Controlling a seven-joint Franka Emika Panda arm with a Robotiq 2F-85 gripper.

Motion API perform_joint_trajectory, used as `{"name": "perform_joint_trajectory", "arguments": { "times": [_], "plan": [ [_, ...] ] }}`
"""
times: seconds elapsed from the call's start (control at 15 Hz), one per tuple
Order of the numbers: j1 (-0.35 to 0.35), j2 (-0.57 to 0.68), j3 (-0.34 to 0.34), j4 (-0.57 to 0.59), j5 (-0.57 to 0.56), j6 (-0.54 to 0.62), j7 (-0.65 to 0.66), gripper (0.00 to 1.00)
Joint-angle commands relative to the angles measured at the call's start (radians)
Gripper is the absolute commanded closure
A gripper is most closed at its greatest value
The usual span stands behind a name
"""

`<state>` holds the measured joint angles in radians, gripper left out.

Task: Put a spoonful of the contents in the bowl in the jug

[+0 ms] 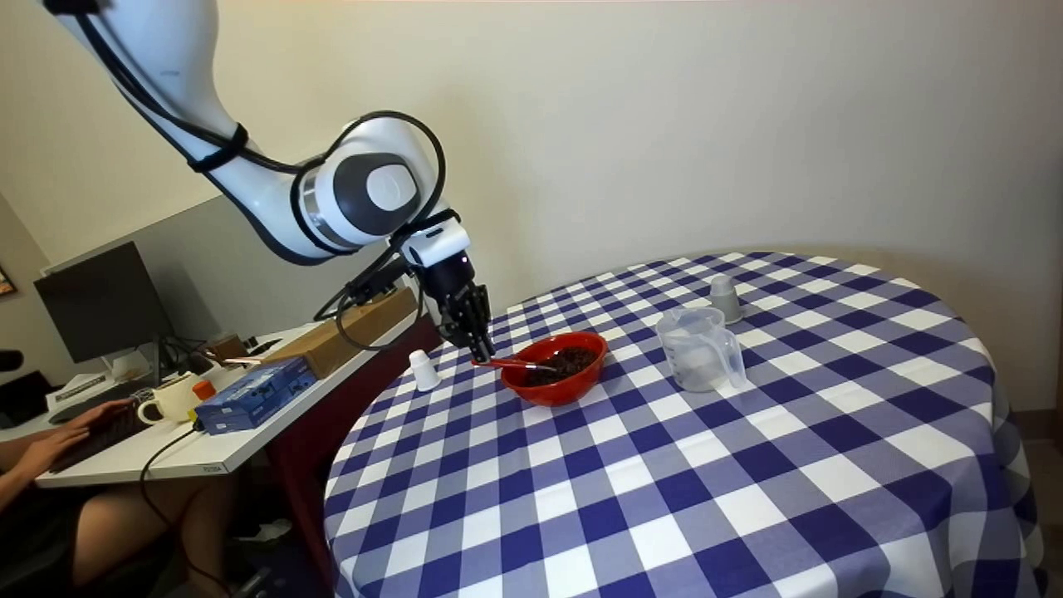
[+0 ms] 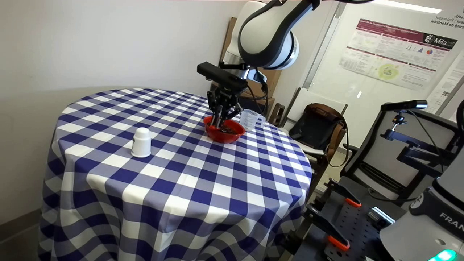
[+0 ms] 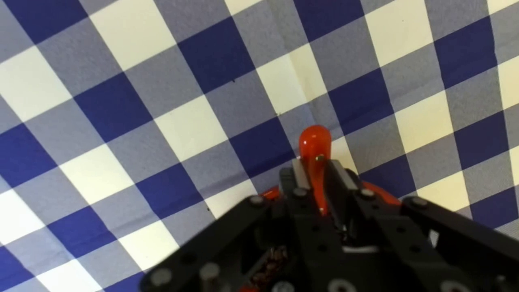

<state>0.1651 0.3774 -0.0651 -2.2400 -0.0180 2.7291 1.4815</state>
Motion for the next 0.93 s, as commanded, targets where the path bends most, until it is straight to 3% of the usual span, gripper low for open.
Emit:
{"name": "perform_joint_trajectory", "arguments": {
  "times": [0.0,0.33,0.4,0.47,0.6,0.87],
  "plan": [
    [-0.004,0.007,0.007,-0.008,0.024,0.035,-0.038,0.50],
    [-0.002,0.010,0.007,-0.008,0.025,0.033,-0.047,0.13],
    [-0.001,0.012,0.007,-0.007,0.025,0.033,-0.048,0.26],
    [-0.001,0.014,0.007,-0.007,0.025,0.032,-0.049,0.49],
    [0.001,0.019,0.006,-0.005,0.022,0.032,-0.050,0.52],
    [0.005,0.025,0.003,-0.002,0.018,0.030,-0.049,0.82]
  ]
}}
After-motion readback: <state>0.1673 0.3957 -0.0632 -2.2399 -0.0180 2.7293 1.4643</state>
